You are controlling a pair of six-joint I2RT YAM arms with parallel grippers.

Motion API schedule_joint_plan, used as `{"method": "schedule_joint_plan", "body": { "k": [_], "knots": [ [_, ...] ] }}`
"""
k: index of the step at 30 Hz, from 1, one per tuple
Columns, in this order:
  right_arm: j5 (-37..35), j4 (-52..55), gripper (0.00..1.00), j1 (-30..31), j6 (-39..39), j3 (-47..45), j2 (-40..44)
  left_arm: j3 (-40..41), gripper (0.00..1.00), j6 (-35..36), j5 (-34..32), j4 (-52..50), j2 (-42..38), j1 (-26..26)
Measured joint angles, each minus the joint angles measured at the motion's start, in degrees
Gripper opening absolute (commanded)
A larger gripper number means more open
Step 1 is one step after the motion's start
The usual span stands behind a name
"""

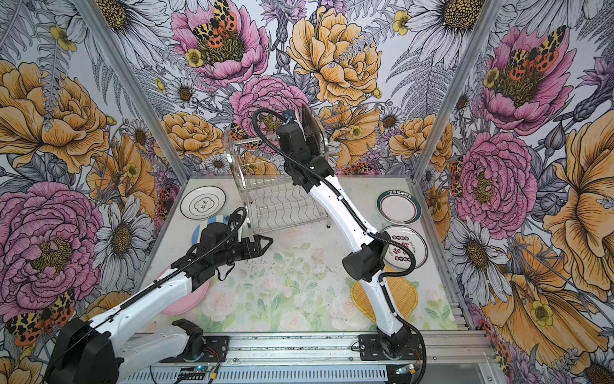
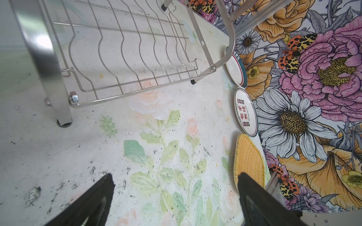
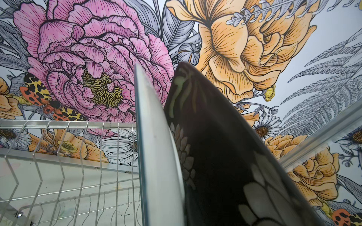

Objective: Load plates into a dish rack
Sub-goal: Place the plate on the dish rack.

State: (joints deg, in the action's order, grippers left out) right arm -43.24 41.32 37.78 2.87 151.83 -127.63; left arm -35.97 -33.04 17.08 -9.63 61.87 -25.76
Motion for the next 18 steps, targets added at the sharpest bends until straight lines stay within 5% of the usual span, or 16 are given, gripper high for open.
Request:
{"method": "schedule_joint_plan", "body": {
  "k": [6,11,18],
  "knots": [
    [0.04,-0.42,0.0,0.0,-0.31,-1.38,0.11,0.0,0.99,0.0,0.0,0.0,0.0,0.0],
    [0.35,-0.96,0.22,0.0,-0.66,-2.4,0.63,0.09,0.99,0.0,0.0,0.0,-0.02,0.0],
    [0.61,-1.44,0.32,-0.02,-0.87,-2.84,0.9,0.09,0.99,-0.02,0.0,0.0,-0.02,0.0]
  ]
}}
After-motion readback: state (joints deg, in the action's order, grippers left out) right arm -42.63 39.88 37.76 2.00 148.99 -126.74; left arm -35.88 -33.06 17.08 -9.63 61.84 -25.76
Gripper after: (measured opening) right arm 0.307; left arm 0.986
